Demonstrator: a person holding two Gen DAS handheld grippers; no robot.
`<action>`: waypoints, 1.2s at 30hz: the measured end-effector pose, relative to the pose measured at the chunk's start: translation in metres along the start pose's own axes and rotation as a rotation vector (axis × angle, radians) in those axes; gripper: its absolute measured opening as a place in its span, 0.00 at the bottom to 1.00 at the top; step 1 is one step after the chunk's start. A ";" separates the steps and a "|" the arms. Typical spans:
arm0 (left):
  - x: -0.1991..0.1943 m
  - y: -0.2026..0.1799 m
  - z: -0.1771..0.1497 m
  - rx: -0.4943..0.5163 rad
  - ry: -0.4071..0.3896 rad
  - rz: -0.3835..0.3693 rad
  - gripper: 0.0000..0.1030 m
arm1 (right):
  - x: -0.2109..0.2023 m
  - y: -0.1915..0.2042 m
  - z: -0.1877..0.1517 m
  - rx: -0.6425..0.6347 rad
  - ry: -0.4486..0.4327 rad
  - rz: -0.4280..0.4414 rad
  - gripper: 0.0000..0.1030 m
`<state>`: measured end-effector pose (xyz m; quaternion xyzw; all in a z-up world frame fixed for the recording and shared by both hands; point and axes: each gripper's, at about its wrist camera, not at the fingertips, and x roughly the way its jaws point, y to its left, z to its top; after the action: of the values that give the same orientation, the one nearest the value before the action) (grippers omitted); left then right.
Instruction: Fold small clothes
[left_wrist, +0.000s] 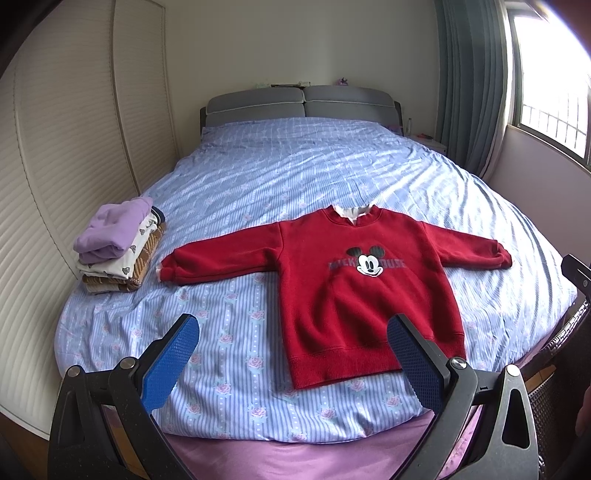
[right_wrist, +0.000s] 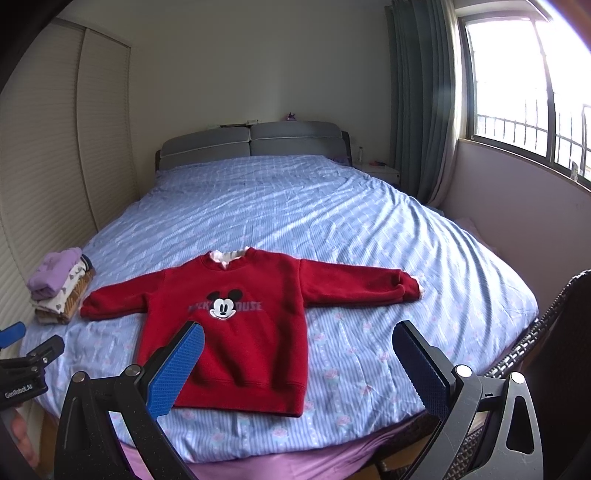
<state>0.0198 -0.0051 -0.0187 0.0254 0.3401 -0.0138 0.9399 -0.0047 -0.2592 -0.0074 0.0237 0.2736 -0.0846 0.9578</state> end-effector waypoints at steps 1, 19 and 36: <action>0.003 -0.001 0.001 -0.001 0.001 0.001 1.00 | 0.002 -0.001 0.001 0.001 0.002 0.000 0.99; 0.122 -0.083 0.064 0.013 -0.079 -0.029 1.00 | 0.110 -0.055 0.022 0.129 -0.034 -0.099 0.99; 0.277 -0.253 0.098 0.095 -0.108 -0.108 1.00 | 0.285 -0.217 -0.010 0.512 0.102 -0.297 0.70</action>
<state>0.2846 -0.2662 -0.1308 0.0507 0.2885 -0.0821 0.9526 0.1905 -0.5140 -0.1658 0.2282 0.2917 -0.2887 0.8829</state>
